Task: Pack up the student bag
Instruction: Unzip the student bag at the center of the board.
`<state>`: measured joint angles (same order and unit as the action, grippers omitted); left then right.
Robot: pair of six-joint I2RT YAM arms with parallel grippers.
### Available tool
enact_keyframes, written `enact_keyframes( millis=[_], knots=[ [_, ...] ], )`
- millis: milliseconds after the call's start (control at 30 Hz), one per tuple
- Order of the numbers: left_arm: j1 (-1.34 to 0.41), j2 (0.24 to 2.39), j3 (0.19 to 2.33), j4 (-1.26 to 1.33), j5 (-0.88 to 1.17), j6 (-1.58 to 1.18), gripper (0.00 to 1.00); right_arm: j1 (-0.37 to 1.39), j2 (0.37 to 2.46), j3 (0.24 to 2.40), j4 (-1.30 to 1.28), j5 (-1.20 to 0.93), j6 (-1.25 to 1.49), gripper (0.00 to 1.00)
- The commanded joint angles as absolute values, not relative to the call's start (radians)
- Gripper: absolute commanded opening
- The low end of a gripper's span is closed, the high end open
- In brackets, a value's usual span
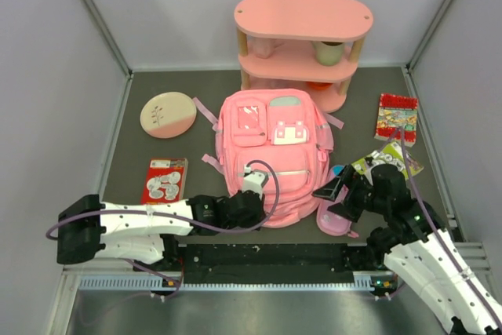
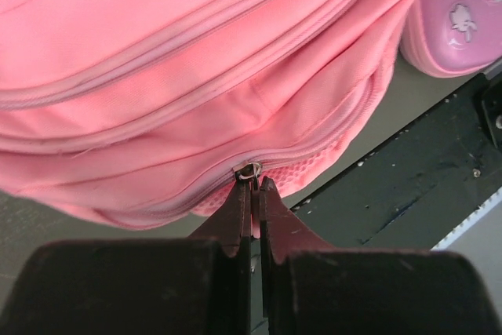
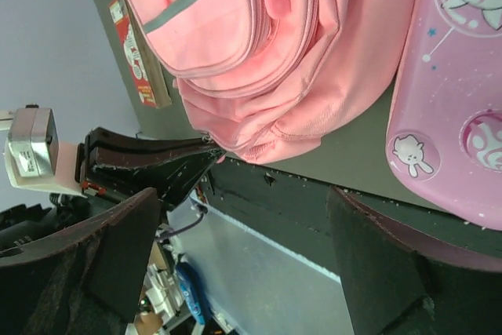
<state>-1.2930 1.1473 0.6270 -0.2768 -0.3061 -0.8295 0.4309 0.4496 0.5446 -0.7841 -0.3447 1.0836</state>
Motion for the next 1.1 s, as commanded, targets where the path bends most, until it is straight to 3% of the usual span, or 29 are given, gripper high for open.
enact_keyframes(
  millis=[0,233,367,567,667,700,800,1067],
  knots=[
    [-1.299,1.181,0.649,-0.083,-0.247,-0.733,0.0,0.564,0.482,0.526,-0.709,-0.302,1.172,0.85],
    [-1.307,1.229,0.699,-0.068,-0.216,-0.701,0.0,0.81,0.673,0.477,-0.448,-0.121,1.353,0.78],
    [-1.307,1.22,0.703,-0.074,-0.219,-0.693,0.0,0.819,0.771,0.482,-0.351,-0.081,1.373,0.75],
    [-1.307,1.177,0.698,-0.089,-0.206,-0.655,0.0,0.822,0.946,0.503,-0.233,-0.048,1.362,0.61],
    [-1.307,1.157,0.693,-0.103,-0.215,-0.646,0.0,0.822,1.037,0.546,-0.224,-0.052,1.321,0.48],
    [-1.307,1.151,0.69,-0.101,-0.221,-0.644,0.0,0.821,1.052,0.554,-0.222,-0.051,1.295,0.24],
    [-1.307,1.129,0.686,-0.121,-0.238,-0.635,0.0,0.819,1.069,0.574,-0.229,-0.022,1.253,0.0],
    [-1.301,1.046,0.647,-0.334,-0.455,-0.755,0.0,0.715,0.937,0.66,-0.388,0.077,1.077,0.0]
  ],
)
